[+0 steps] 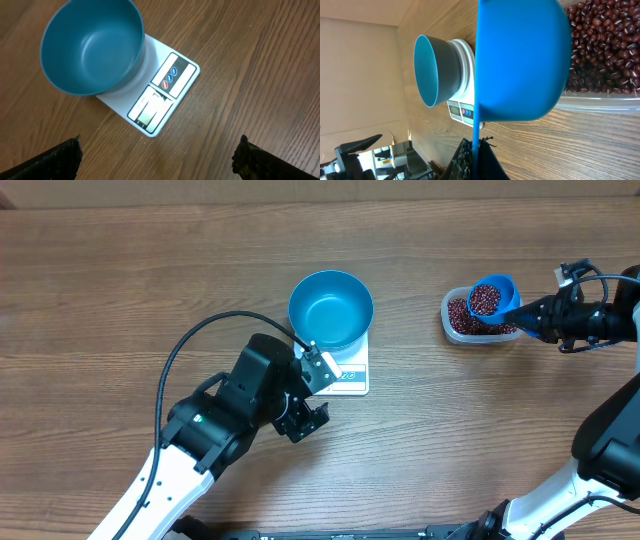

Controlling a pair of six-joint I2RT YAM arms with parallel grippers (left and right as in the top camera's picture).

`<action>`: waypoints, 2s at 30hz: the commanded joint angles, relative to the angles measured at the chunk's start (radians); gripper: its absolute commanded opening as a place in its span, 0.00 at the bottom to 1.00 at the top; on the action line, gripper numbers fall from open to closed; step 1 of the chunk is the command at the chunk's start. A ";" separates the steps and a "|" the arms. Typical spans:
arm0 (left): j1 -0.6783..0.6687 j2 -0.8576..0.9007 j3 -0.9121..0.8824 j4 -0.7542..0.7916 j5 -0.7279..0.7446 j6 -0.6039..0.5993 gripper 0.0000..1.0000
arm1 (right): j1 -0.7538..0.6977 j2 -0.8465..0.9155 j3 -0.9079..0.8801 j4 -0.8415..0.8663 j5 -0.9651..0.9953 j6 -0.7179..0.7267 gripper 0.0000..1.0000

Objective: Scoop item into bowl and weigh 150g on scale
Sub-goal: 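Withdraw the left gripper from the scale toward the front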

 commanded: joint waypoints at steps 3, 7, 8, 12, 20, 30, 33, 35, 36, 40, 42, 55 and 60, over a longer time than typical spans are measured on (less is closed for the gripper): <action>0.005 -0.068 0.003 -0.002 -0.010 -0.026 0.99 | -0.003 0.002 0.002 0.002 -0.017 -0.008 0.04; 0.005 -0.105 0.006 -0.001 -0.012 -0.026 1.00 | -0.003 0.002 0.002 0.002 -0.017 -0.008 0.04; 0.005 -0.111 0.006 -0.002 -0.013 -0.026 1.00 | -0.003 0.002 0.002 0.002 -0.017 -0.008 0.04; 0.005 -0.115 0.006 -0.002 -0.014 -0.033 1.00 | -0.003 0.002 0.002 0.002 -0.017 -0.008 0.04; 0.070 -0.115 0.006 -0.005 -0.008 -0.066 1.00 | -0.003 0.002 0.002 0.002 -0.017 -0.008 0.04; 0.217 -0.099 0.006 -0.035 0.150 -0.006 1.00 | -0.003 0.002 0.002 0.001 -0.017 -0.008 0.04; 0.228 -0.074 0.006 -0.041 0.158 -0.002 1.00 | -0.003 0.002 0.002 0.001 -0.017 -0.008 0.04; 0.228 -0.055 0.006 -0.045 0.179 0.032 1.00 | -0.003 0.002 0.002 0.001 -0.017 -0.008 0.04; 0.228 -0.042 0.006 -0.047 0.192 0.053 1.00 | -0.003 0.002 0.002 0.001 -0.017 -0.008 0.04; 0.228 0.006 0.009 -0.053 0.203 0.066 1.00 | -0.003 0.002 0.002 -0.003 -0.016 -0.008 0.04; 0.228 0.035 0.013 -0.058 0.218 0.081 1.00 | -0.003 0.002 0.002 -0.002 -0.016 -0.008 0.04; 0.229 0.061 0.030 -0.048 0.230 0.152 1.00 | -0.003 0.002 0.002 -0.002 -0.016 -0.008 0.04; 0.229 0.061 0.030 -0.046 0.230 0.152 1.00 | -0.003 0.002 0.002 -0.002 -0.016 -0.008 0.04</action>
